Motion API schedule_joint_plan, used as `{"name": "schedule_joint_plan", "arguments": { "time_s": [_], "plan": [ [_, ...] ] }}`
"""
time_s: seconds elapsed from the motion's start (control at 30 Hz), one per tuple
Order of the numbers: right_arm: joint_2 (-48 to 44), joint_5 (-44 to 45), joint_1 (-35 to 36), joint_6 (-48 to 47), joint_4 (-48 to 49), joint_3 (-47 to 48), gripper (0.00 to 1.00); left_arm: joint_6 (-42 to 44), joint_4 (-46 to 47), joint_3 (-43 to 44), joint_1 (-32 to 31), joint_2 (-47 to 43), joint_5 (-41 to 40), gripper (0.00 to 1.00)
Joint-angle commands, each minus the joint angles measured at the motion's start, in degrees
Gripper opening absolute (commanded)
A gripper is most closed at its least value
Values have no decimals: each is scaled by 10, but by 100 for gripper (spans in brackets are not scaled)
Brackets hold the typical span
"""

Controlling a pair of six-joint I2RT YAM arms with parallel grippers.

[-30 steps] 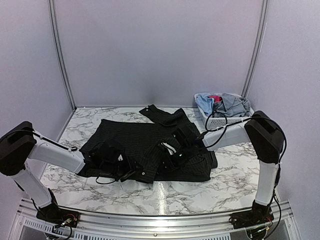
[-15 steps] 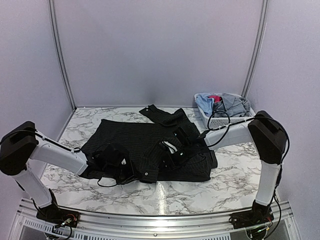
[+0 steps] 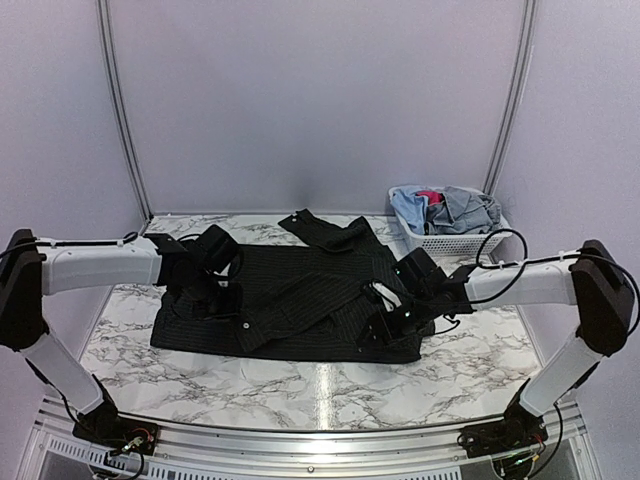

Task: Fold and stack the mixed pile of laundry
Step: Smooth out the 1/3-folded shirt at the center of the board.

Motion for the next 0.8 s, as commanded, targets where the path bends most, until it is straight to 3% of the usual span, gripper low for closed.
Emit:
{"name": "schedule_joint_plan", "arguments": {
  "time_s": [0.0, 0.27, 0.5, 0.53, 0.6, 0.67, 0.77],
  "plan": [
    [3, 45, -27, -6, -26, -49, 40, 161, -180, 53, 60, 26, -15, 0],
    [18, 58, -49, -11, -20, -63, 39, 274, -272, 157, 80, 153, -139, 0],
    [12, 62, -52, -2, -25, -63, 39, 315, -283, 201, 159, 155, -190, 0],
    [12, 60, -52, -1, -24, -63, 39, 321, -282, 211, 166, 153, -189, 6],
    [9, 55, -51, 0, -23, -62, 39, 320, -278, 224, 172, 146, -187, 33],
    [4, 43, -52, -1, -20, -59, 39, 306, -261, 220, 175, 123, -162, 49],
    [-14, 30, -51, -3, -19, -51, 39, 261, -203, 162, 184, 56, -95, 57]
  ]
}}
